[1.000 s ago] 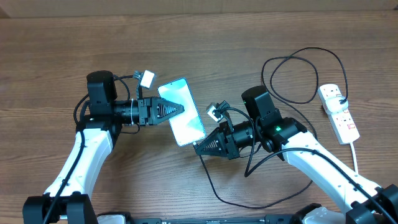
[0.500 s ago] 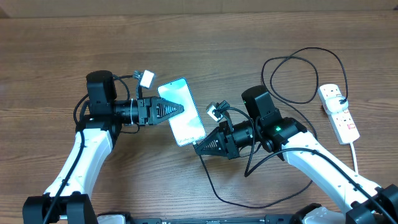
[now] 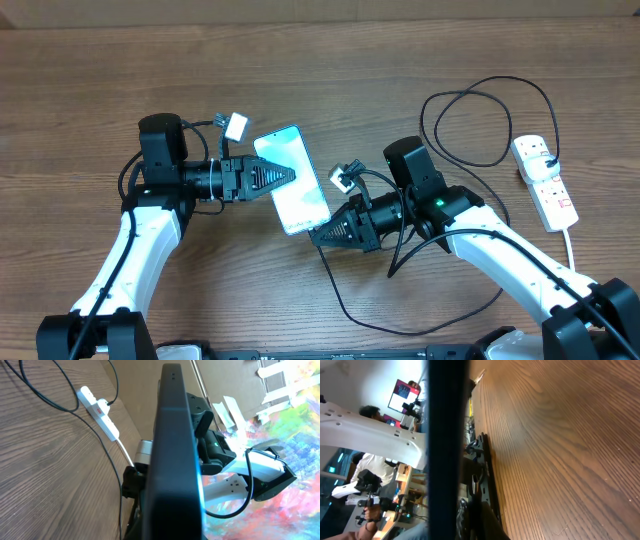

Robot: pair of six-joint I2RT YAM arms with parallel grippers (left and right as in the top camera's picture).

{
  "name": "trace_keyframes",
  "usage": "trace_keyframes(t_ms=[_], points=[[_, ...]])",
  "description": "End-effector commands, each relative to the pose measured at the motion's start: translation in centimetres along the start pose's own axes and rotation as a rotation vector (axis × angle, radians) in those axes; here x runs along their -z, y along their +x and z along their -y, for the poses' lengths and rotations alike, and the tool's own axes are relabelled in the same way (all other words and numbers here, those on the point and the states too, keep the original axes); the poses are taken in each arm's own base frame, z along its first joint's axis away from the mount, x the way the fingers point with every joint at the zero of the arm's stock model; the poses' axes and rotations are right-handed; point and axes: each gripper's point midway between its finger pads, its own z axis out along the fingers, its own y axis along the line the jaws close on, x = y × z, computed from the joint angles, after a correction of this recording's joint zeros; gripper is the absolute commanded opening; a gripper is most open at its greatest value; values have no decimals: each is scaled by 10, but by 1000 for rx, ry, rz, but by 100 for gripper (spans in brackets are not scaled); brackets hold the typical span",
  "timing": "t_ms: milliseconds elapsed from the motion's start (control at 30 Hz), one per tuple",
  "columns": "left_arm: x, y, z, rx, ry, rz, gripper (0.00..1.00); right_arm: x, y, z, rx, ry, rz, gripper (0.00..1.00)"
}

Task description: Plug charger to phone and switch on socket

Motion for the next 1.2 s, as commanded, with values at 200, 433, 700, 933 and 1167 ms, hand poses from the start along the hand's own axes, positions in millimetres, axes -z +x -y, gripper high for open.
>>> trace_keyframes(t_ms=[200,433,700,933,1167], points=[[1,0,9,-37,41,-18,4,3,-6,-22,15,-112,-2,4],[1,0,9,-37,41,-19,4,3,-6,-21,16,-109,-1,4],[1,0,9,-37,41,-19,4,11,-13,-8,18,-50,34,4],[1,0,9,-37,41,-19,4,12,-13,-11,20,-67,33,4],[1,0,9,-38,40,-18,4,12,-9,-14,-12,-84,21,4]])
